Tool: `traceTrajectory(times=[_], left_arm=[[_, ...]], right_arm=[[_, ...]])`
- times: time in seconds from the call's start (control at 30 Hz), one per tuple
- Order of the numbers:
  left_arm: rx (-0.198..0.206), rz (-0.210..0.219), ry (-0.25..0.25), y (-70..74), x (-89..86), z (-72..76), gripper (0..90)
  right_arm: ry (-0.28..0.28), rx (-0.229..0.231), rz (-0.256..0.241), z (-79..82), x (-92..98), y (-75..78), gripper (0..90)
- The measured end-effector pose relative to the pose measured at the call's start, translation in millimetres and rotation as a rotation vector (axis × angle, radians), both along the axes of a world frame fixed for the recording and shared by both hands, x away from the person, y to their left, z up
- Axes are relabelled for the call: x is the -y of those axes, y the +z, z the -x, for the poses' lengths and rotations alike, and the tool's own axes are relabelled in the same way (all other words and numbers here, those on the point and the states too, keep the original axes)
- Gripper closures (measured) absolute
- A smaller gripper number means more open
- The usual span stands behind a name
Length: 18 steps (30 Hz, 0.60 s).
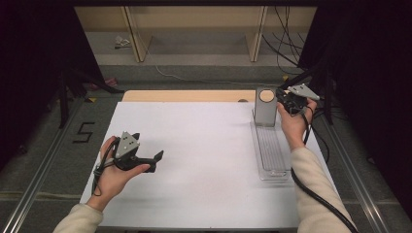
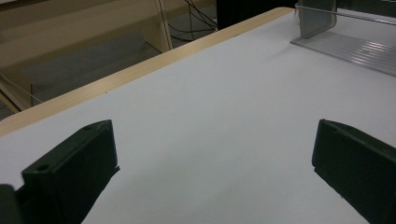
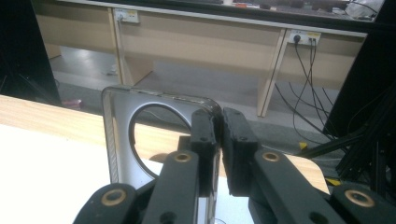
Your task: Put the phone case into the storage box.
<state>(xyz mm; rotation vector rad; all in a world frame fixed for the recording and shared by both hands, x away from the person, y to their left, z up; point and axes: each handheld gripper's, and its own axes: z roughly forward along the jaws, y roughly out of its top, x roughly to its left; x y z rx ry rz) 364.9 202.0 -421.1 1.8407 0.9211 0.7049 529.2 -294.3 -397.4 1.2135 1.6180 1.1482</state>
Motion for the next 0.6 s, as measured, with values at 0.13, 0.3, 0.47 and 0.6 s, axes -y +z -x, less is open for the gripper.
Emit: traceTrajectory(times=[0.13,0.3,0.47,0.6], left_arm=[[0.001,-0.001,-0.001,0.1,-0.1,0.0,0.0],[0.000,-0.001,-0.001,-0.3,-0.1,-0.1,0.0],[0.001,-0.002,-0.003,0.1,0.1,0.0,0.0],[0.000,-0.001,-0.002,-0.1,0.2,0.0,0.0]], right_arm=[[-0.001,-0.005,0.001,-0.5,0.2,-1.9,84.1],[0.001,0.001,-0.001,-1.0,0.2,-2.5,84.1],[-0.002,0.001,-0.009,-1.4,0.0,-3.2,83.4],[-0.004,0.001,-0.010,-2.4,0.0,-4.1,78.5]])
